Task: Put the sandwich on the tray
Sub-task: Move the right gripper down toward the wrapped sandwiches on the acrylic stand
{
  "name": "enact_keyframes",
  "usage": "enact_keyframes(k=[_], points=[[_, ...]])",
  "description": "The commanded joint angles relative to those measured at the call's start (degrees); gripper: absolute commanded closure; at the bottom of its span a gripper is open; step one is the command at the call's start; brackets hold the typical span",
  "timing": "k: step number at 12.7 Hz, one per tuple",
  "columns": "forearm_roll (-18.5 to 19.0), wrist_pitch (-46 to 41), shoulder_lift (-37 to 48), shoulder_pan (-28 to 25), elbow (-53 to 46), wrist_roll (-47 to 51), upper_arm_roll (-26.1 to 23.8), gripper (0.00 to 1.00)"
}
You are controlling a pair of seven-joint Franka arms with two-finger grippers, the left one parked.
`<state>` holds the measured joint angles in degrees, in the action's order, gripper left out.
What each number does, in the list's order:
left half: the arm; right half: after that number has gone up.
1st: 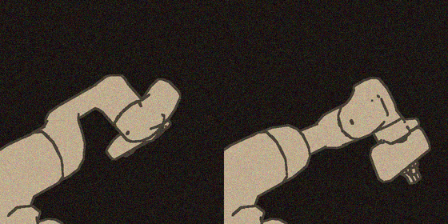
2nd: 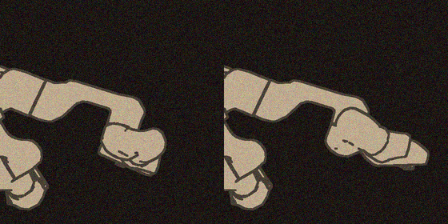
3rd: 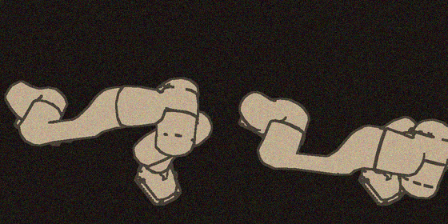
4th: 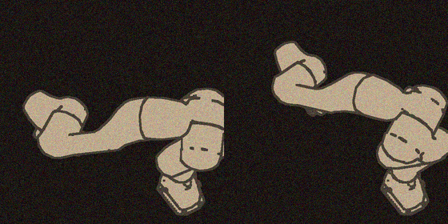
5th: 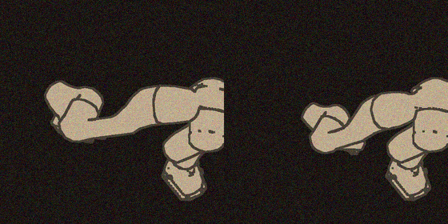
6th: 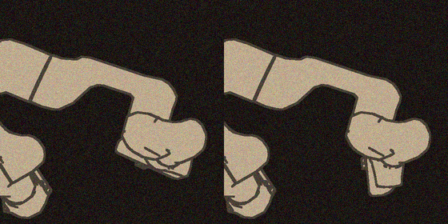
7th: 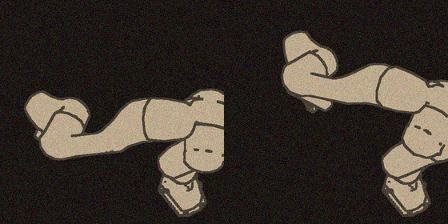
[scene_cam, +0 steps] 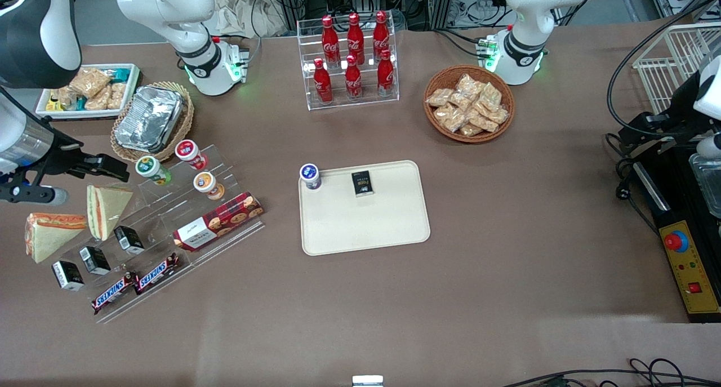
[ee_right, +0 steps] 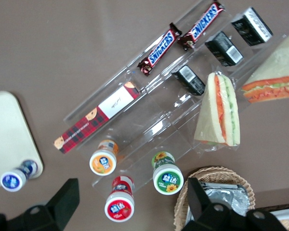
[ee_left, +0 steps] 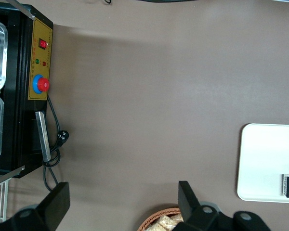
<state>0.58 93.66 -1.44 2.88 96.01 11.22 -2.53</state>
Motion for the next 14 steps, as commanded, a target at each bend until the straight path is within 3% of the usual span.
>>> enact_keyframes(k=[1,6,9,14], points=[[0.0,0.9,0.3,0.6,-1.7,6.0,1.1,0.0],[3.7,4.1,-0.1,6.5,-2.0,14.3,2.2,0.0],[3.8,8.1,-1.2,12.2,-1.4,27.6,2.2,0.0],[2.0,12.5,-5.8,19.0,0.0,28.8,2.0,0.0]])
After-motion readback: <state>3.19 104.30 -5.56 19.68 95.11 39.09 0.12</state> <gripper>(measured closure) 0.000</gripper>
